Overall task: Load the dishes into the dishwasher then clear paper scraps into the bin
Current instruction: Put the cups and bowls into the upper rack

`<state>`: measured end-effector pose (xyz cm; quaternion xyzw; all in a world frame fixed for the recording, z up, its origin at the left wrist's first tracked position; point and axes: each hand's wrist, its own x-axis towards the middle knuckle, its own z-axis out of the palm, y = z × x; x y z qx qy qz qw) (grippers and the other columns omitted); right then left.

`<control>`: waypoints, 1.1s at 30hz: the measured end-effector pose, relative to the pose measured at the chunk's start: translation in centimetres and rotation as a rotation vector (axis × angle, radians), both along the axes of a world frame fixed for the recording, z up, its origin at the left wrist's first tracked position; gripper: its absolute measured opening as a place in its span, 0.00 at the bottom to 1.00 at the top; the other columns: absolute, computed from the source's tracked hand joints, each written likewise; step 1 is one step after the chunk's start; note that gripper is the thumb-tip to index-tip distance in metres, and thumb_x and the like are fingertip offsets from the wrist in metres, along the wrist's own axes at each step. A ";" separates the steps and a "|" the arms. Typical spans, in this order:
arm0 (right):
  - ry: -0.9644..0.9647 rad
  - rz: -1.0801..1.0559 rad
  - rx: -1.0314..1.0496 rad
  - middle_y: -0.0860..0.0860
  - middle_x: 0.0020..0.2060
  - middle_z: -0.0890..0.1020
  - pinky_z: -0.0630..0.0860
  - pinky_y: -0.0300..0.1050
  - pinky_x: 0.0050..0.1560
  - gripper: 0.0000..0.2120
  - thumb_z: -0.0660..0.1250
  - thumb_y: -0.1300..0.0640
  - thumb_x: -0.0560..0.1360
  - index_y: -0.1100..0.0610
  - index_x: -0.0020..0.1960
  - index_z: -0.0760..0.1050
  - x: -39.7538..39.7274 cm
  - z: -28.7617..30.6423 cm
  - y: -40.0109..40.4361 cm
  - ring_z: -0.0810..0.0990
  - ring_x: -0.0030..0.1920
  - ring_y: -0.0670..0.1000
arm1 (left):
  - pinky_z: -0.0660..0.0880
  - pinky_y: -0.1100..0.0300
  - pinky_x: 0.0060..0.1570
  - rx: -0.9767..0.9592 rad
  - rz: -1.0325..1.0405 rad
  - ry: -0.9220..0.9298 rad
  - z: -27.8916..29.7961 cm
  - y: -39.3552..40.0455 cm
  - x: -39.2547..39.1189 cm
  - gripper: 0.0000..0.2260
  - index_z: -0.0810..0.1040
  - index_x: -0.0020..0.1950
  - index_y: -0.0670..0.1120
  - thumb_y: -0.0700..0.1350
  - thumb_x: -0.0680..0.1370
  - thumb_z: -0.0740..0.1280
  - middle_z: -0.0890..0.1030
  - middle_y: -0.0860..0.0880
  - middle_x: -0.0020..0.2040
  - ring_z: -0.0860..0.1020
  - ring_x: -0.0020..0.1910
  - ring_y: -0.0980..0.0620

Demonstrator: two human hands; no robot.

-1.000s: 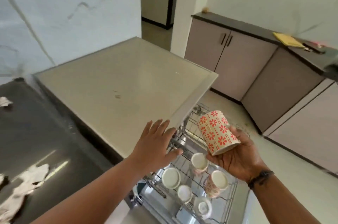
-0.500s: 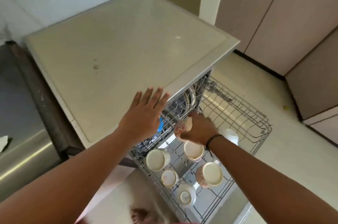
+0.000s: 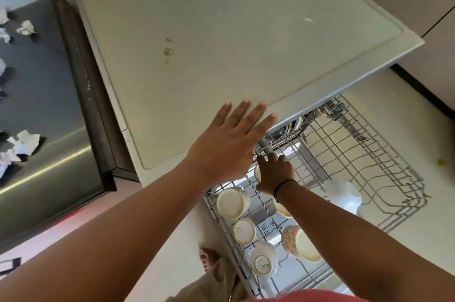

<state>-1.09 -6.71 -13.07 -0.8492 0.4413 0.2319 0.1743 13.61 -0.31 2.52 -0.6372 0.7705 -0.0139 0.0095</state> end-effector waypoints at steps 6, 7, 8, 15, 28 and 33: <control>-0.008 -0.015 0.102 0.57 0.70 0.58 0.77 0.62 0.56 0.42 0.74 0.50 0.66 0.46 0.72 0.52 -0.5 -2.2 0.1 0.63 0.66 0.67 | 0.51 0.42 0.74 -0.002 0.004 -0.012 -0.1 0.0 0.0 0.33 0.51 0.79 0.51 0.51 0.76 0.60 0.53 0.46 0.79 0.51 0.77 0.42; 0.002 -0.003 0.089 0.57 0.69 0.59 0.77 0.62 0.55 0.42 0.74 0.51 0.67 0.46 0.71 0.52 -0.5 -2.3 0.1 0.64 0.65 0.68 | 0.51 0.42 0.74 -0.001 0.004 -0.011 -0.2 -0.1 0.1 0.33 0.52 0.79 0.51 0.51 0.76 0.60 0.53 0.46 0.79 0.51 0.77 0.42; 0.019 0.011 0.068 0.58 0.68 0.60 0.77 0.61 0.55 0.42 0.74 0.51 0.67 0.48 0.71 0.52 -0.5 -2.5 0.2 0.64 0.65 0.68 | 0.52 0.42 0.74 -0.001 0.005 -0.016 -0.2 0.0 0.1 0.32 0.52 0.79 0.50 0.51 0.76 0.60 0.53 0.46 0.79 0.51 0.77 0.42; 0.070 0.019 -0.006 0.59 0.68 0.60 0.76 0.62 0.54 0.40 0.72 0.55 0.68 0.48 0.72 0.53 0.5 -3.1 0.8 0.65 0.63 0.69 | 0.51 0.43 0.74 0.010 0.012 -0.034 -0.2 -0.1 0.1 0.34 0.50 0.79 0.51 0.51 0.75 0.60 0.51 0.47 0.79 0.49 0.77 0.43; -0.501 -0.382 -0.112 0.56 0.68 0.65 0.65 0.59 0.68 0.37 0.70 0.40 0.68 0.55 0.69 0.61 -8.2 1.3 4.4 0.64 0.69 0.59 | 0.49 0.45 0.75 -0.010 0.022 -0.039 -0.4 -0.2 0.3 0.33 0.45 0.78 0.53 0.55 0.78 0.57 0.48 0.49 0.79 0.48 0.78 0.46; -0.560 -0.479 -0.162 0.55 0.67 0.68 0.67 0.57 0.65 0.36 0.71 0.41 0.68 0.53 0.69 0.62 -15.0 4.4 7.7 0.66 0.67 0.58 | 0.47 0.46 0.75 -0.045 0.274 0.015 -0.6 4.2 -3.3 0.34 0.45 0.78 0.47 0.59 0.79 0.56 0.44 0.45 0.79 0.46 0.78 0.43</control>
